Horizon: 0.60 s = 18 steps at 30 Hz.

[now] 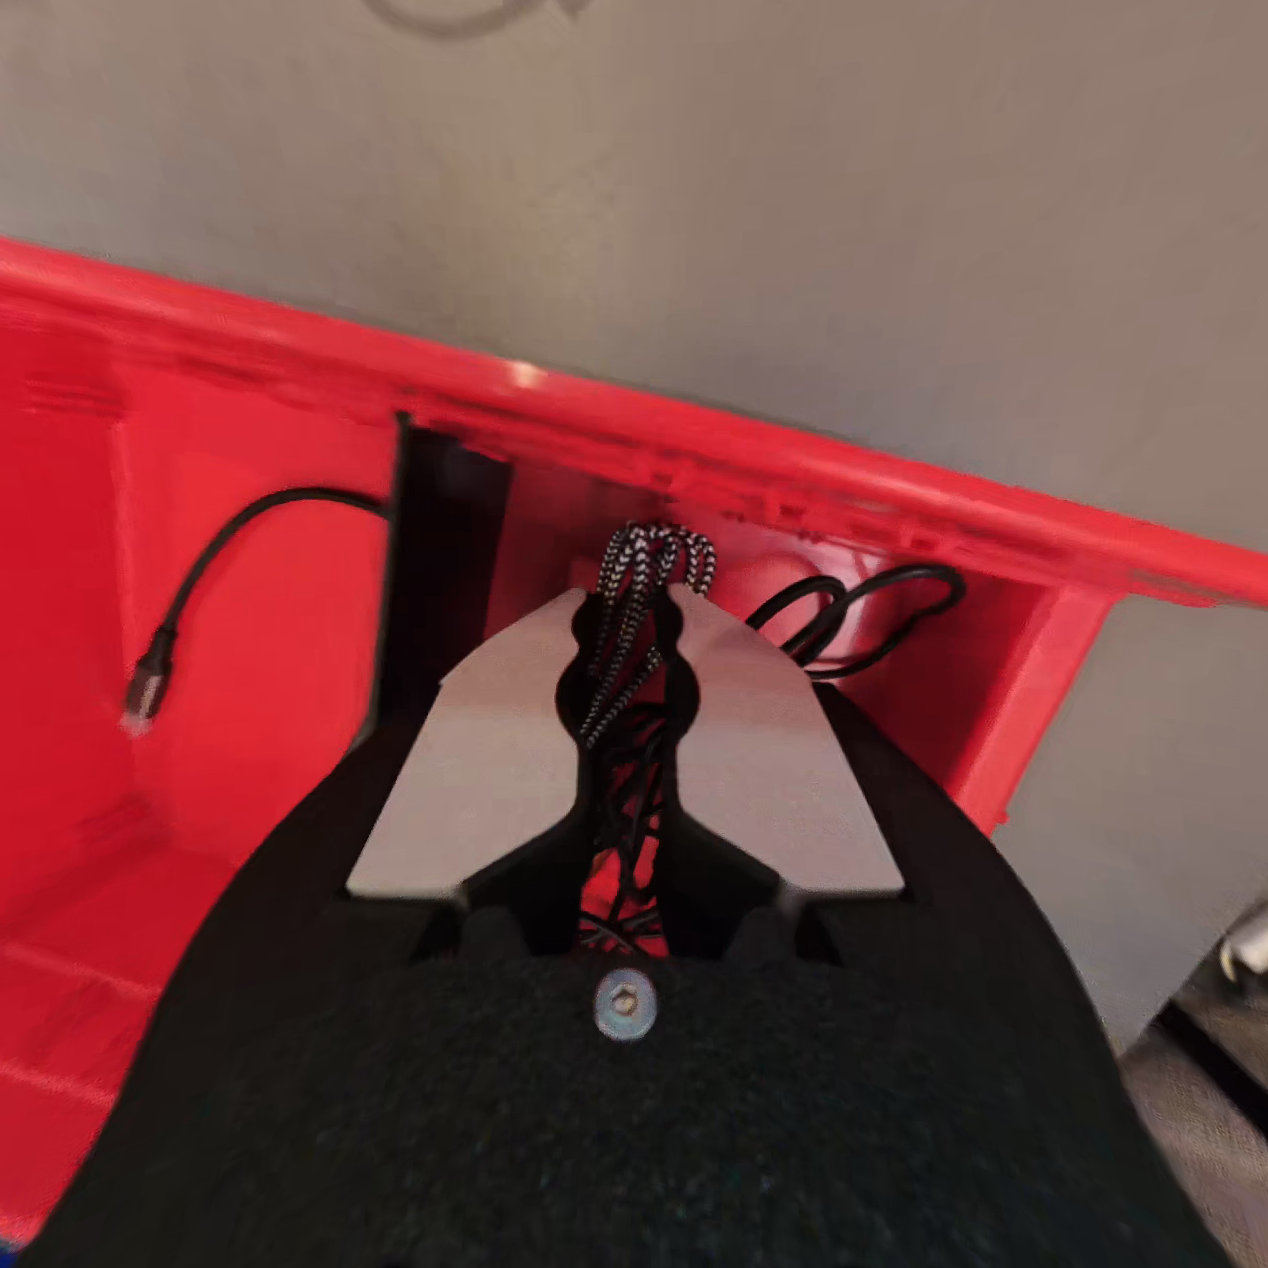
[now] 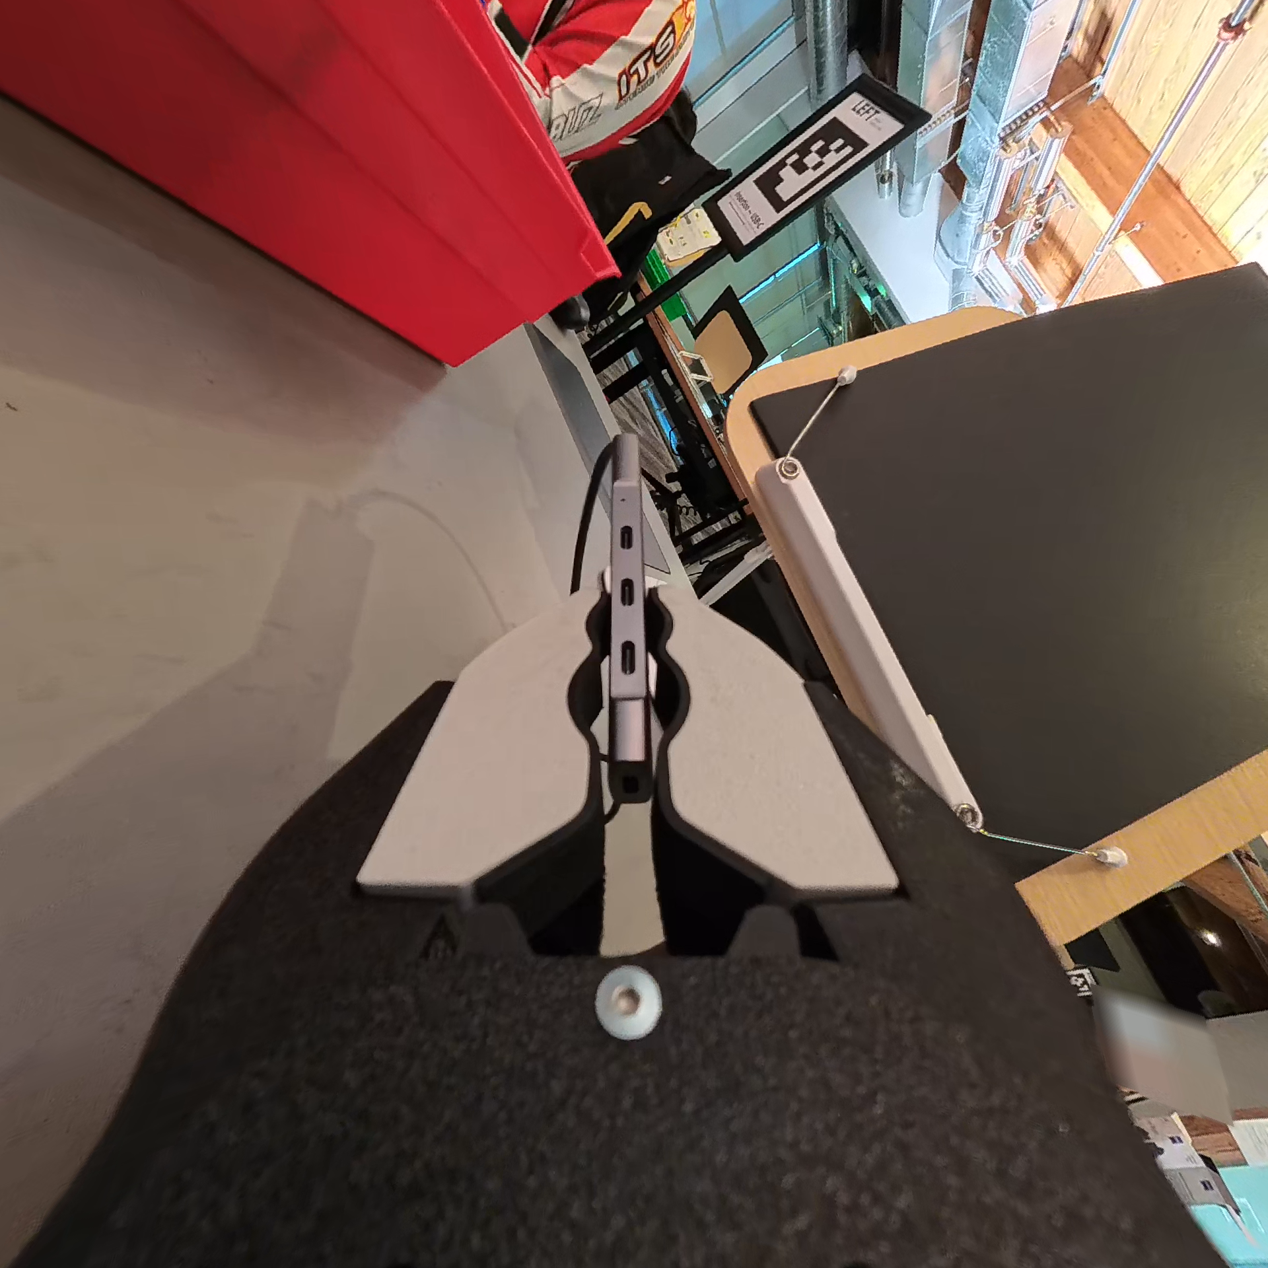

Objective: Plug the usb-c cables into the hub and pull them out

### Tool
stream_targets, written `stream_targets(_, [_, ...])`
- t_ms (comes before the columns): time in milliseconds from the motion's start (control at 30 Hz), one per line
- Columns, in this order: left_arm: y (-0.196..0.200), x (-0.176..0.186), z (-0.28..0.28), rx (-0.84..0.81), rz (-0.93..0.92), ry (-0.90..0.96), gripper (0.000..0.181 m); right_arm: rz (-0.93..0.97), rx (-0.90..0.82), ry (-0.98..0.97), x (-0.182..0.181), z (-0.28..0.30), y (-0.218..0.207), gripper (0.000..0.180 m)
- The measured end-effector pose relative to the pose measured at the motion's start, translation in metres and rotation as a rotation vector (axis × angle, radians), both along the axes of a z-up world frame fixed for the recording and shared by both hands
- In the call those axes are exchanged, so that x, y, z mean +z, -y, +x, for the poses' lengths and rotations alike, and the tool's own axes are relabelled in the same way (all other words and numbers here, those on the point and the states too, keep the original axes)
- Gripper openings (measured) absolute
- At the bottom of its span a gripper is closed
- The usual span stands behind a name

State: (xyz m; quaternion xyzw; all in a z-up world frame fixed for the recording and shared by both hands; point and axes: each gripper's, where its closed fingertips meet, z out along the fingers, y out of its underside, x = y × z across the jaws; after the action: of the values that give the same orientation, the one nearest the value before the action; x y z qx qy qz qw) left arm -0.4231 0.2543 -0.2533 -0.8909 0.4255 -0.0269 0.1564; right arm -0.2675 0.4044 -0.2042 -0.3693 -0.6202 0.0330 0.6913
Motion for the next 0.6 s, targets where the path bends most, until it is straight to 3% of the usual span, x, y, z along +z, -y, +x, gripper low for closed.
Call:
stream_targets(300, [-0.023,0.152,-0.032,0.339,0.547,0.454,0.005,0.003,-0.003,-0.008,0.002,0.001,0.0,0.009])
stream_targets(400, [-0.019,0.194,-0.05,0.4,0.707,0.392,0.002,0.003,-0.006,-0.014,0.003,0.001,-0.001,0.009])
stream_targets(600, [-0.004,0.283,-0.096,0.526,1.016,0.089,0.002,-0.003,-0.015,-0.028,0.005,0.004,-0.003,0.009])
